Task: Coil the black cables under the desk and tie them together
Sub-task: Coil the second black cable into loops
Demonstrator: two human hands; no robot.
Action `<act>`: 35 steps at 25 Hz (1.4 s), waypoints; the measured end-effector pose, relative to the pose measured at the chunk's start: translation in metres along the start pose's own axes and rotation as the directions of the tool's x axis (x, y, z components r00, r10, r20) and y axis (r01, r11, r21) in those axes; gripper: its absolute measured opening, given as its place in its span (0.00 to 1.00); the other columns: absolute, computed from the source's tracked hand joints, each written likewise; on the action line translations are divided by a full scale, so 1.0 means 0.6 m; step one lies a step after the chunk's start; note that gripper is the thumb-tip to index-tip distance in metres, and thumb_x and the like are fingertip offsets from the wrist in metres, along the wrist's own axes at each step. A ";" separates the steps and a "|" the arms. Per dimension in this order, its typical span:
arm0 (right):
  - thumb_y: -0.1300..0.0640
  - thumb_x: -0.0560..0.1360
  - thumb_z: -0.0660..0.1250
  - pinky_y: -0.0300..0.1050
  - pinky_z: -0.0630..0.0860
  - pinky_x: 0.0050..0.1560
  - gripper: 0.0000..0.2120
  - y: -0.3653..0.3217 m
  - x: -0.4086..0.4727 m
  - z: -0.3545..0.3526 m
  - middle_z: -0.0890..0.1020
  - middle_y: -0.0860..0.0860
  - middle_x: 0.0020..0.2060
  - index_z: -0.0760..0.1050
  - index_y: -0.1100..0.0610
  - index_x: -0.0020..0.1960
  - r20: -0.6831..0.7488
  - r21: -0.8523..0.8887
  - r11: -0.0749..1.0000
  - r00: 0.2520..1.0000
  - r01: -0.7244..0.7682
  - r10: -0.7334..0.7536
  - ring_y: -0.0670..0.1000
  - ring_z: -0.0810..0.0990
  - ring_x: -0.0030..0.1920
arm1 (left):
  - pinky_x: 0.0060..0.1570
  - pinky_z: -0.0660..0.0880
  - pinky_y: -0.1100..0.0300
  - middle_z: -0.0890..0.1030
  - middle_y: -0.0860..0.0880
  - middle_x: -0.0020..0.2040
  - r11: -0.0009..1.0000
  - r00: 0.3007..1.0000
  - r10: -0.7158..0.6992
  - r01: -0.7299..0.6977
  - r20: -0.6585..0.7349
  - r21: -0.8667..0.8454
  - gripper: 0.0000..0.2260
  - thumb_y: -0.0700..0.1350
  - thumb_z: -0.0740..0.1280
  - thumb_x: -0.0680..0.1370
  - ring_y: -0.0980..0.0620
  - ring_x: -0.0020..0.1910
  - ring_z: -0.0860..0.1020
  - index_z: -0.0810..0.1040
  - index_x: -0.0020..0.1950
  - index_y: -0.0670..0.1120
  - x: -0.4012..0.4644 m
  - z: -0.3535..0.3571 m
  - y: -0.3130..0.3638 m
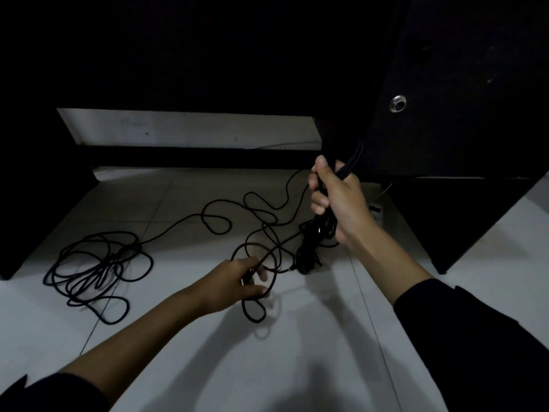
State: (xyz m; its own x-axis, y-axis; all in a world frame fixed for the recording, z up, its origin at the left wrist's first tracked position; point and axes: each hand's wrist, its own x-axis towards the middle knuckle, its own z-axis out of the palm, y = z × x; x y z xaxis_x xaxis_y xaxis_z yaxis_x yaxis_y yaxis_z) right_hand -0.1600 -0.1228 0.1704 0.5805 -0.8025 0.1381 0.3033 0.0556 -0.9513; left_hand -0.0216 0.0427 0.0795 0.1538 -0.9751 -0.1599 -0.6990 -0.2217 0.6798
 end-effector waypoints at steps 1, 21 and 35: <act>0.52 0.81 0.60 0.35 0.61 0.22 0.10 0.000 0.000 0.000 0.72 0.49 0.31 0.71 0.56 0.45 0.001 -0.002 1.000 1.000 -0.001 0.001 0.43 0.63 0.23 | 0.42 0.75 0.63 0.81 0.53 0.40 0.999 1.000 -0.014 0.014 0.000 0.046 0.05 0.49 0.70 0.76 0.58 0.39 0.79 0.76 0.49 0.52 -0.003 0.001 -0.008; 0.51 0.81 0.61 0.37 0.62 0.23 0.10 0.006 -0.006 0.012 0.72 0.48 0.29 0.71 0.56 0.45 0.049 -0.093 0.996 0.999 0.017 -0.013 0.44 0.63 0.23 | 0.42 0.70 0.58 0.78 0.47 0.52 0.949 0.937 -0.259 0.292 -0.234 0.119 0.12 0.50 0.66 0.77 0.49 0.49 0.76 0.71 0.56 0.46 0.010 -0.050 0.044; 0.50 0.81 0.61 0.37 0.62 0.23 0.10 0.015 -0.006 0.013 0.72 0.48 0.29 0.71 0.56 0.45 0.046 -0.119 0.993 0.999 0.004 0.001 0.44 0.63 0.23 | 0.43 0.67 0.67 0.75 0.51 0.47 0.915 0.939 0.330 -0.296 -0.091 0.273 0.16 0.51 0.57 0.82 0.59 0.45 0.72 0.76 0.67 0.51 0.016 -0.036 0.050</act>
State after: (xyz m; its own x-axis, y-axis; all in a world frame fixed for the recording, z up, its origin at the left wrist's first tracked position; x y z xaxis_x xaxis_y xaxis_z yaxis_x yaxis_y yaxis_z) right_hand -0.1534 -0.1145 0.1633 0.6153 -0.7739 0.1496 0.2135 -0.0191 -0.9768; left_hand -0.0263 0.0264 0.1137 -0.0231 -0.9900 0.1395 -0.8760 0.0873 0.4743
